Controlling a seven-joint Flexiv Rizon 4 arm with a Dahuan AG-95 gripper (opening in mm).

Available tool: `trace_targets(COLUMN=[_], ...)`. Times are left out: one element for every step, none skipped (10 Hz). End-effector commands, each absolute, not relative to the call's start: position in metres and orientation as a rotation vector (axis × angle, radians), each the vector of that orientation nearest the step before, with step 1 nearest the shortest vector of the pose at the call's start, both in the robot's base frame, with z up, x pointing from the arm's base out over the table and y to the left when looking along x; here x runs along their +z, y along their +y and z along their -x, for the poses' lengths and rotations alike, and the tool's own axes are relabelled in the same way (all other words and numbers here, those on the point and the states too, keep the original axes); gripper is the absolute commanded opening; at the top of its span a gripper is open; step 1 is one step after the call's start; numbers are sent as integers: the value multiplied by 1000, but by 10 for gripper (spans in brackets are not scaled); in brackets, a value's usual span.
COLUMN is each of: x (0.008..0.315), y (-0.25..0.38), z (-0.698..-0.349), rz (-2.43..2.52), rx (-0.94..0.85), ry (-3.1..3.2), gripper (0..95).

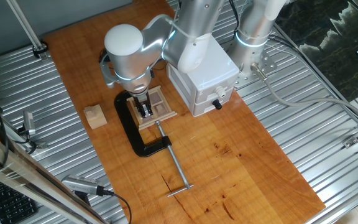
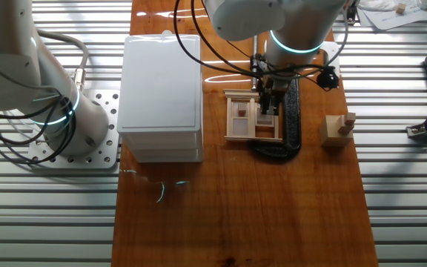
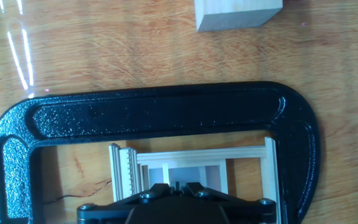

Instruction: Open a sliding window

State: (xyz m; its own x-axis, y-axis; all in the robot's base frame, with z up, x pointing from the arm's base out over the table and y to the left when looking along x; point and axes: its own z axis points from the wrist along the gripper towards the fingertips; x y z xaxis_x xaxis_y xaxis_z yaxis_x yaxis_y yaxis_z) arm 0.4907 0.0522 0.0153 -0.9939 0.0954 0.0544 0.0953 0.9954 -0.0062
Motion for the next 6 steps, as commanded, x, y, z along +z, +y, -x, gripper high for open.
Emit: trace_targets(x=[9,8,8,7,7,7], y=[54,56,57,57,57,57], z=[-490,-490,-490,-490,-490,-490], rz=[149,152,149,143,143,144], rx=[4,4,5,4,1,0], ry=[-3084,-3084,-3086,-3086,-3085,-3085], gripper=[0,0,0,0,0,0])
